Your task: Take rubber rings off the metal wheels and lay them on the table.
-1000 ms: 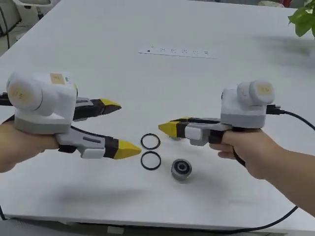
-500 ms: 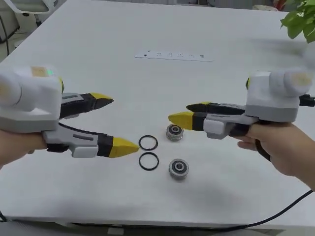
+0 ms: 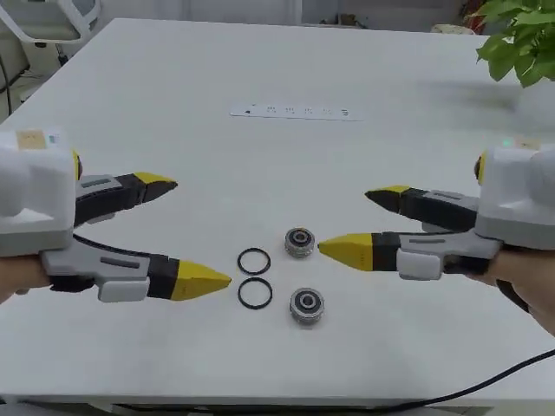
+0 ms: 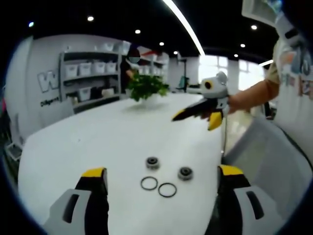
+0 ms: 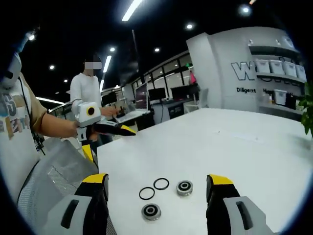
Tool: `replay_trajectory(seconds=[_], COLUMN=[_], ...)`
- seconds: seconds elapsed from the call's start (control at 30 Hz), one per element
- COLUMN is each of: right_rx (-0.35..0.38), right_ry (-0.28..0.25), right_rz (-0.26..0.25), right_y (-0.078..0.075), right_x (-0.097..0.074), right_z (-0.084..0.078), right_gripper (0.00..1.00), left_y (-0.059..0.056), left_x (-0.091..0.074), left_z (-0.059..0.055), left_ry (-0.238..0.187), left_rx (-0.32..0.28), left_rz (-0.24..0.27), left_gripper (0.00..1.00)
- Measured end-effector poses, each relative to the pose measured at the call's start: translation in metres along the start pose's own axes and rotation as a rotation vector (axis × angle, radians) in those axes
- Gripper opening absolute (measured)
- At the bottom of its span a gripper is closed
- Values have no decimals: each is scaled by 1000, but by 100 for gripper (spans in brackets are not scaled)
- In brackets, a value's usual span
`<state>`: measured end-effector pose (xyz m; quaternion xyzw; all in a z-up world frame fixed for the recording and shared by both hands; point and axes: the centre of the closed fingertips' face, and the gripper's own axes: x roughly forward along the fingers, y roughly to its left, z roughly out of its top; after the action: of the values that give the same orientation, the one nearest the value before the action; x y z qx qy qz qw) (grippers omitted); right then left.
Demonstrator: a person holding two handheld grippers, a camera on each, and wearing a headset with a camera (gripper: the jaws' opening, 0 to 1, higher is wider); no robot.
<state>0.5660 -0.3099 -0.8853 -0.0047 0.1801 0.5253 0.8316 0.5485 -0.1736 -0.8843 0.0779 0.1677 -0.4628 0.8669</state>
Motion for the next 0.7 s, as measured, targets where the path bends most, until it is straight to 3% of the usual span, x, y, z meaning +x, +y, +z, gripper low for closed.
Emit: replay_trajectory(seconds=[0.33, 0.57, 0.7], right_rx=[-29, -57, -73], right_ry=[29, 71, 85], right_rz=[-41, -42, -41], right_y=[-8, -6, -2], right_x=[-25, -28, -28], right_z=[-22, -39, -44], right_gripper=[92, 97, 98], left_y=[-5, -1, -4], left_x=[-3, -9, -11], left_z=[-7, -15, -20], left_ry=[14, 26, 43], left_rx=[3, -4, 3], left_rz=[-5, 4, 7], left_gripper=[100, 100, 100])
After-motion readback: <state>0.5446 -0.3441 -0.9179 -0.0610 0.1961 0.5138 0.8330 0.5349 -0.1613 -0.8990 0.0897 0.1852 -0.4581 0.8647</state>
